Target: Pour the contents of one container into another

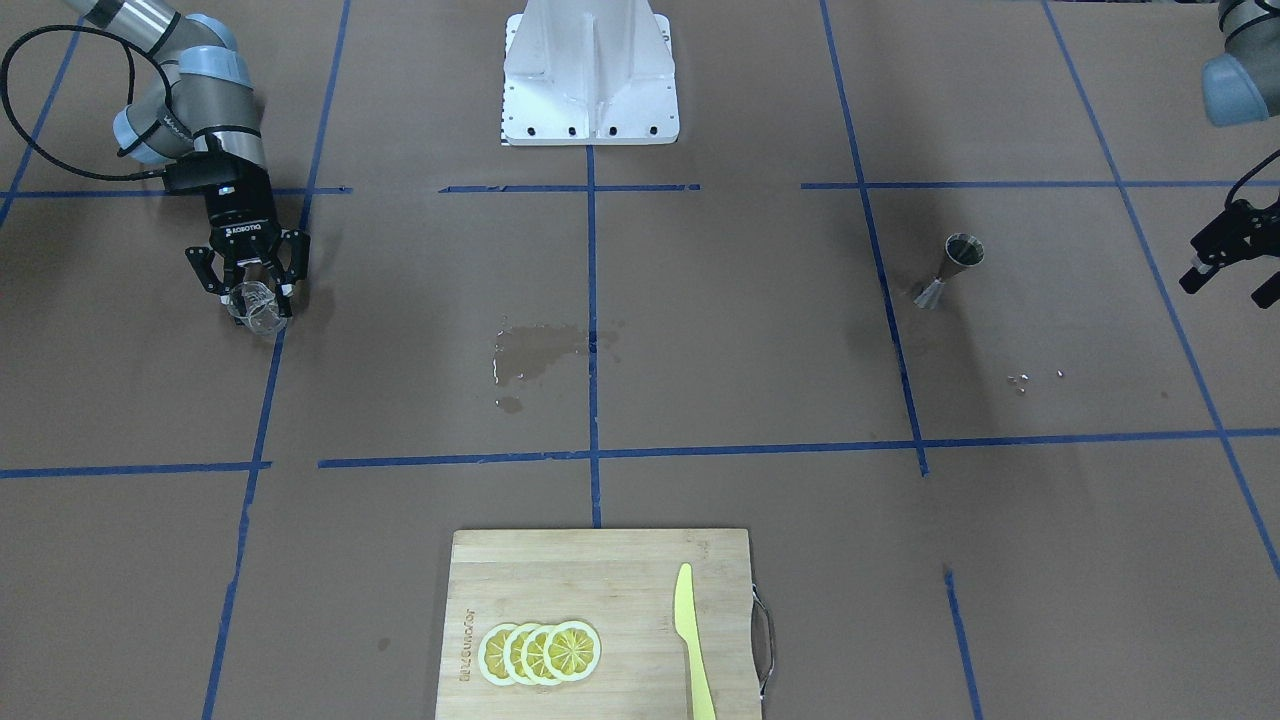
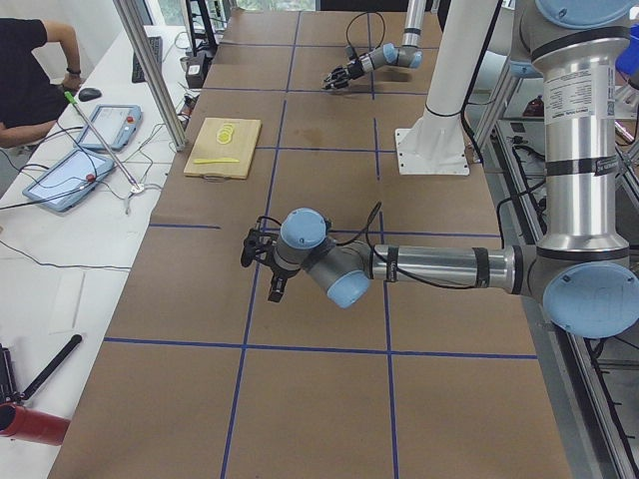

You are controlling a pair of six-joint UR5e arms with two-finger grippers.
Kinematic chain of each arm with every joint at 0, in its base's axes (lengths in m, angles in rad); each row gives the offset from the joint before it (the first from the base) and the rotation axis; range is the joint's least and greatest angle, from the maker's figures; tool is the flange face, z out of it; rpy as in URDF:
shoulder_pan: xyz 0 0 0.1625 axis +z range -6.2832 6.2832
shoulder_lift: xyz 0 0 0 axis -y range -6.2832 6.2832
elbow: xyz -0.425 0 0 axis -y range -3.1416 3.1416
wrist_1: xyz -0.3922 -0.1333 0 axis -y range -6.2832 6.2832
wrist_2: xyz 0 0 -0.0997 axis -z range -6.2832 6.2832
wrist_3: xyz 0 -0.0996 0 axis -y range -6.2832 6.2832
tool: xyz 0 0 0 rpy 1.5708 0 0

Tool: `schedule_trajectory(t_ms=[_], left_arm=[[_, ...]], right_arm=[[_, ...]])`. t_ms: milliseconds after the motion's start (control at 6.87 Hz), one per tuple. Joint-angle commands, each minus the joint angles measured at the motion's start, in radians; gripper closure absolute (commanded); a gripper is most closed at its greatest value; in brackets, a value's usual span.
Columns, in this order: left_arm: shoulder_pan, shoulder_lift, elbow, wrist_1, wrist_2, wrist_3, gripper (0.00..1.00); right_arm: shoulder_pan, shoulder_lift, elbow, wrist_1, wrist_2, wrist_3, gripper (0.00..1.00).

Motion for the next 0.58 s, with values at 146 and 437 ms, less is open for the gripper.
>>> schedule_trajectory(t_ms=[146, 437], left_arm=[[-0.001, 0.000, -0.002, 0.000, -0.001, 0.000, 0.00], [-0.001, 0.000, -0.004, 0.000, -0.001, 0.000, 0.00]], right_arm=[[-0.001, -0.001, -0.064, 0.092, 0.000, -0.006, 0.79], [-0.001, 0.001, -0.058, 0.093, 0.000, -0.011, 0.35]])
